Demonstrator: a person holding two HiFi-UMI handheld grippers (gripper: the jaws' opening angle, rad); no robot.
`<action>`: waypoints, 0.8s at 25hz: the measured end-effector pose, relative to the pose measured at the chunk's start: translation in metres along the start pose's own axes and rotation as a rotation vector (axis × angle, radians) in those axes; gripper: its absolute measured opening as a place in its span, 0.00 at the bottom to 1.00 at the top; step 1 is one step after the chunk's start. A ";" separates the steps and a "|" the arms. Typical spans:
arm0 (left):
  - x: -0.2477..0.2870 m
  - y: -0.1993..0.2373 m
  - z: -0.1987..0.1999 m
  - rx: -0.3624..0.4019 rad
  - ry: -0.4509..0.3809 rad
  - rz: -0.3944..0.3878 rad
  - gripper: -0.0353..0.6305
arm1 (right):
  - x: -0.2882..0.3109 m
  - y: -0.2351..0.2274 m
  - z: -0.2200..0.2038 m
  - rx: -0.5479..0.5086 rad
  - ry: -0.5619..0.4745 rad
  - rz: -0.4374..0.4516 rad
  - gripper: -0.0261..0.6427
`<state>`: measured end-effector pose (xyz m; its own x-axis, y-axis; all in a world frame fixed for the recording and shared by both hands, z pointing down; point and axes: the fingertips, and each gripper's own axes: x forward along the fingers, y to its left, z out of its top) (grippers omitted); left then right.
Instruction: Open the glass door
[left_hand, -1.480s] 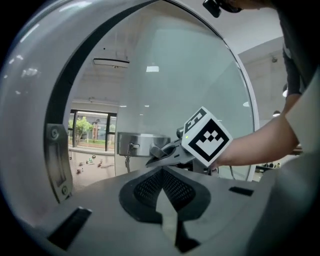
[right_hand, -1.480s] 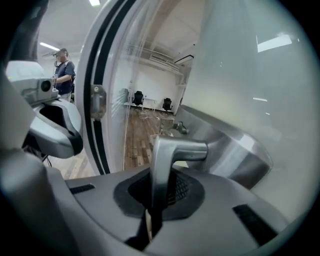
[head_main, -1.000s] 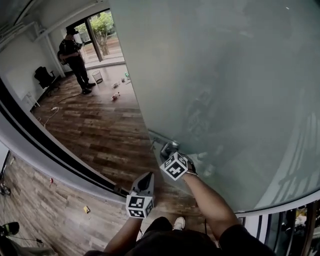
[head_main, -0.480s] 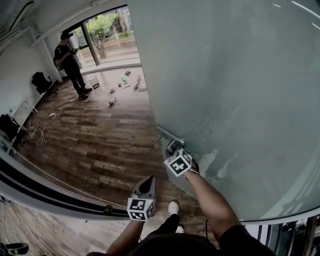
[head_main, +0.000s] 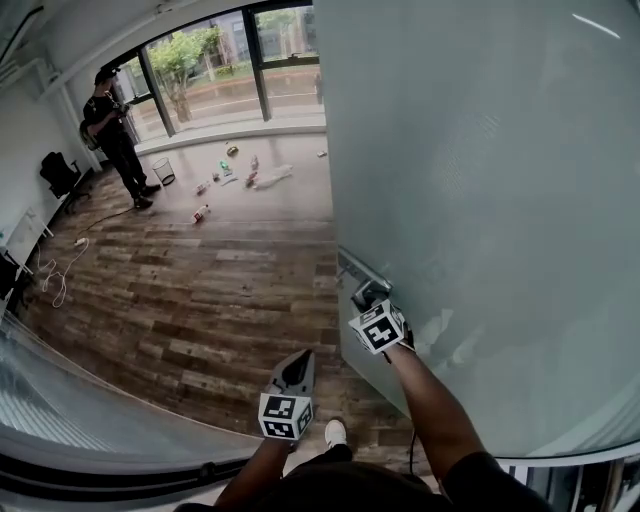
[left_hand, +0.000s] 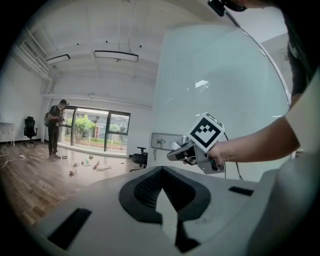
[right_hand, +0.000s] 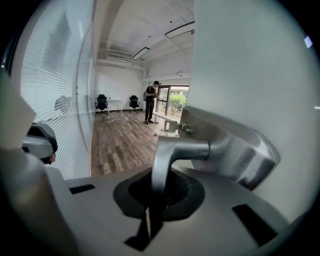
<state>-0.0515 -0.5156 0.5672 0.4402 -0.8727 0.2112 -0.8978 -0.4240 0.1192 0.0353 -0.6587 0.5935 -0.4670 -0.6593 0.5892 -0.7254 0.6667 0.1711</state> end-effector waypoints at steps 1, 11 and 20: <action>0.007 0.004 0.001 0.001 0.003 -0.001 0.06 | 0.004 -0.012 -0.002 0.009 -0.003 -0.005 0.06; 0.065 0.061 0.013 -0.008 0.019 0.030 0.06 | 0.025 -0.122 -0.012 0.096 0.011 -0.119 0.06; 0.143 0.050 0.022 -0.011 0.046 0.026 0.06 | 0.033 -0.228 -0.029 0.170 0.023 -0.193 0.06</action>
<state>-0.0339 -0.6676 0.5818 0.4171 -0.8714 0.2583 -0.9088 -0.3985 0.1235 0.1998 -0.8226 0.5969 -0.3020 -0.7592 0.5765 -0.8753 0.4605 0.1479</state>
